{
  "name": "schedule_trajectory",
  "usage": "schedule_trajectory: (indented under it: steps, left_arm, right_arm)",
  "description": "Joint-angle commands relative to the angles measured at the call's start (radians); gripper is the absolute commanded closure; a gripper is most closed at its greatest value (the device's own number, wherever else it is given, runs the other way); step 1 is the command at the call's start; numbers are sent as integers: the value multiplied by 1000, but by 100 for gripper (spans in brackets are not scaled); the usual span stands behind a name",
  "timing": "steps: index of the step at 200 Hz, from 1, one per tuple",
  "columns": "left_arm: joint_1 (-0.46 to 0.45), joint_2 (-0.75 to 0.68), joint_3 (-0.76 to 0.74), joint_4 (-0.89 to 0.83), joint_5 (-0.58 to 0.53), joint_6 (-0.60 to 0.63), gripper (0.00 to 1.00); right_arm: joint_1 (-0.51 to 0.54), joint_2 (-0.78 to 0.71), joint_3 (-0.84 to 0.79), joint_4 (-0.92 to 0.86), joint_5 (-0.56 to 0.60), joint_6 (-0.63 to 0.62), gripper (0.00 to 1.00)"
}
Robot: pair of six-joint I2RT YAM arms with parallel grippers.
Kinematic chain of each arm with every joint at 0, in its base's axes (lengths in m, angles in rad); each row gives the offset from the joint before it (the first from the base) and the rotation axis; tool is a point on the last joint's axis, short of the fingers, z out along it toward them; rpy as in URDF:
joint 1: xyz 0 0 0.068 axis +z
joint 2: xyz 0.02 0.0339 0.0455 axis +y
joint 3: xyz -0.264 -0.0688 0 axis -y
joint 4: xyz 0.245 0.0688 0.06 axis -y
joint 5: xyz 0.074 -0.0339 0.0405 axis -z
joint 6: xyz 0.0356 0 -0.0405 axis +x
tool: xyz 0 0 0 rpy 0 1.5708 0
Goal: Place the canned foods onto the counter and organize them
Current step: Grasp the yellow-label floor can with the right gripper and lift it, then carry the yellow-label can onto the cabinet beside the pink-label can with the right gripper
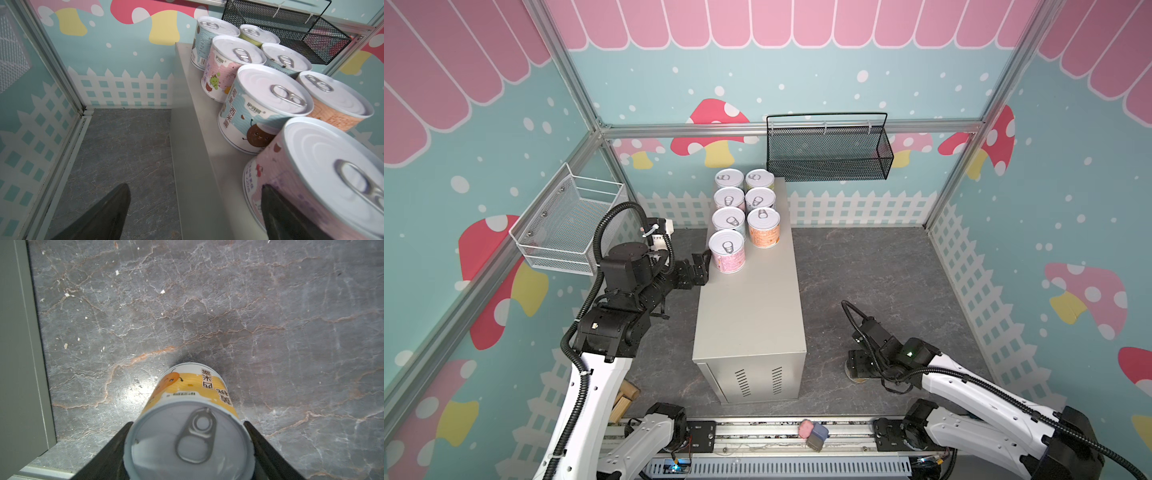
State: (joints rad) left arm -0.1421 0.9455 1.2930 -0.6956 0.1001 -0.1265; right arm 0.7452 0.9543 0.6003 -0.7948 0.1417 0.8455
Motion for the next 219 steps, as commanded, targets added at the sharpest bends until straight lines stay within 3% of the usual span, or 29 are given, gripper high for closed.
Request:
schedule_trajectory:
  steps: [1, 85, 113, 157, 219]
  left_arm:
    - [10, -1, 16, 24, 37, 7, 1]
    - [20, 9, 11, 32, 49, 4, 1]
    - [28, -7, 2, 33, 16, 0, 1]
    - [40, -49, -15, 8, -107, -14, 1]
    - [40, -150, -41, -64, -59, -17, 1]
  right_arm:
    - [-1, -20, 46, 25, 20, -8, 32]
    - [-1, -31, 68, 26, 22, -31, 33]
    - [-1, -27, 141, 22, 31, -92, 36]
    - [-1, 51, 461, -64, 12, -285, 38]
    - [-1, 264, 1030, -255, -128, -549, 38]
